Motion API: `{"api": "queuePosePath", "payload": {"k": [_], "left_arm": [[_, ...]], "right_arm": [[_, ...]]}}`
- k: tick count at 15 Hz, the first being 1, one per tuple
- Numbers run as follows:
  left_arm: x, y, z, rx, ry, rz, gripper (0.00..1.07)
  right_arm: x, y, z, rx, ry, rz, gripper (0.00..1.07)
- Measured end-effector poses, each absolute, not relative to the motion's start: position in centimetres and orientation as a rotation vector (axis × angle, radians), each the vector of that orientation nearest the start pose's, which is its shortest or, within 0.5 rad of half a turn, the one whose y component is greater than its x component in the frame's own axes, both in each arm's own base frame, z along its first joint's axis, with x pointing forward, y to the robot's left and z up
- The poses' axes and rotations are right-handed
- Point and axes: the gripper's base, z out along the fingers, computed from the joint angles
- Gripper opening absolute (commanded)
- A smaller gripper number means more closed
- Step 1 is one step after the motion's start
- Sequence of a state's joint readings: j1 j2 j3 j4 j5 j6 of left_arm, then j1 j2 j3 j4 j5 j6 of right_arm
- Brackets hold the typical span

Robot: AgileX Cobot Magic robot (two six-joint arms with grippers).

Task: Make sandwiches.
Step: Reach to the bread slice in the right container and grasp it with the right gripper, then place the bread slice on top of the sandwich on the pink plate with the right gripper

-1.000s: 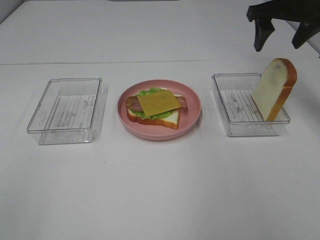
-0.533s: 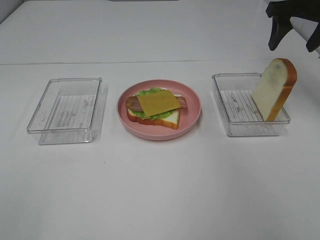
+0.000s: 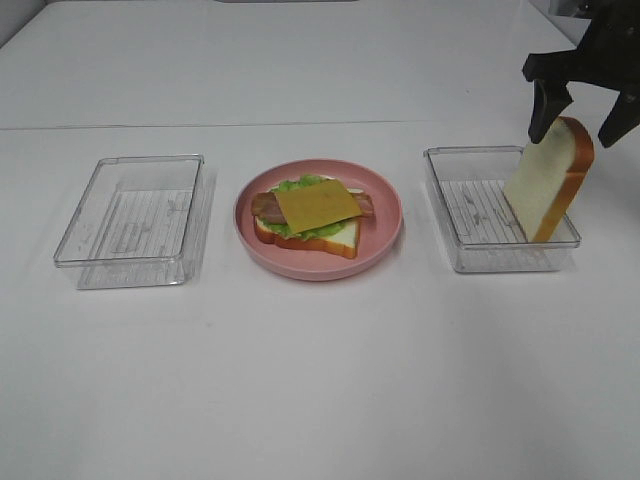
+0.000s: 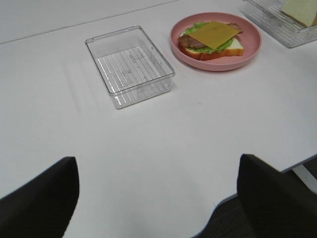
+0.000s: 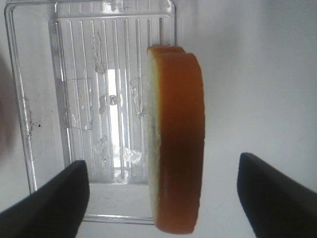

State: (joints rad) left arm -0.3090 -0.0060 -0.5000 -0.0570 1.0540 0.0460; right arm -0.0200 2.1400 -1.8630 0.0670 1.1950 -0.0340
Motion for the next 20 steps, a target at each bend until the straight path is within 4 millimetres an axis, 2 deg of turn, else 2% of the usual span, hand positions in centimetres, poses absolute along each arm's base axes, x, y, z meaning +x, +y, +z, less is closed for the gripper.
{"api": "queuePosePath", "payload": {"k": [2, 4, 5, 7, 8, 9, 14, 16, 18, 19, 20], "left_arm": [[-0.7, -0.3, 27.8, 0.362, 2.006, -0.233, 0.83], [-0.7, -0.3, 27.8, 0.362, 2.006, -0.233, 0.83], [-0.7, -0.3, 27.8, 0.362, 2.006, -0.233, 0.83], [-0.7, -0.3, 27.8, 0.362, 2.006, -0.233, 0.83], [-0.7, -0.3, 27.8, 0.362, 2.006, -0.233, 0.83], [-0.7, -0.3, 27.8, 0.362, 2.006, -0.233, 0.83], [-0.7, -0.3, 27.8, 0.362, 2.006, -0.233, 0.83], [-0.7, -0.3, 27.8, 0.362, 2.006, -0.233, 0.83], [-0.7, -0.3, 27.8, 0.362, 2.006, -0.233, 0.83], [-0.7, -0.3, 27.8, 0.362, 2.006, -0.233, 0.83], [-0.7, -0.3, 27.8, 0.362, 2.006, -0.233, 0.83]], "right_arm": [[45.4, -0.3, 21.8, 0.000, 2.969, 0.088, 0.77], [45.5, -0.3, 21.1, -0.002, 2.984, 0.089, 0.68], [45.5, -0.3, 20.8, -0.002, 2.990, 0.089, 0.59], [45.6, -0.3, 20.6, -0.001, 2.992, 0.089, 0.32], [45.6, -0.3, 20.6, -0.001, 2.992, 0.089, 0.12], [45.6, -0.3, 20.6, -0.001, 2.992, 0.089, 0.02], [45.5, -0.3, 21.0, 0.006, 2.986, 0.091, 0.00], [45.2, -0.1, 22.7, 0.021, 2.948, 0.126, 0.00], [44.5, 0.5, 25.2, 0.043, 2.885, 0.225, 0.00], [43.9, 1.5, 27.5, 0.065, 2.819, 0.381, 0.00], [43.8, 1.7, 27.9, 0.067, 2.805, 0.424, 0.00]]}}
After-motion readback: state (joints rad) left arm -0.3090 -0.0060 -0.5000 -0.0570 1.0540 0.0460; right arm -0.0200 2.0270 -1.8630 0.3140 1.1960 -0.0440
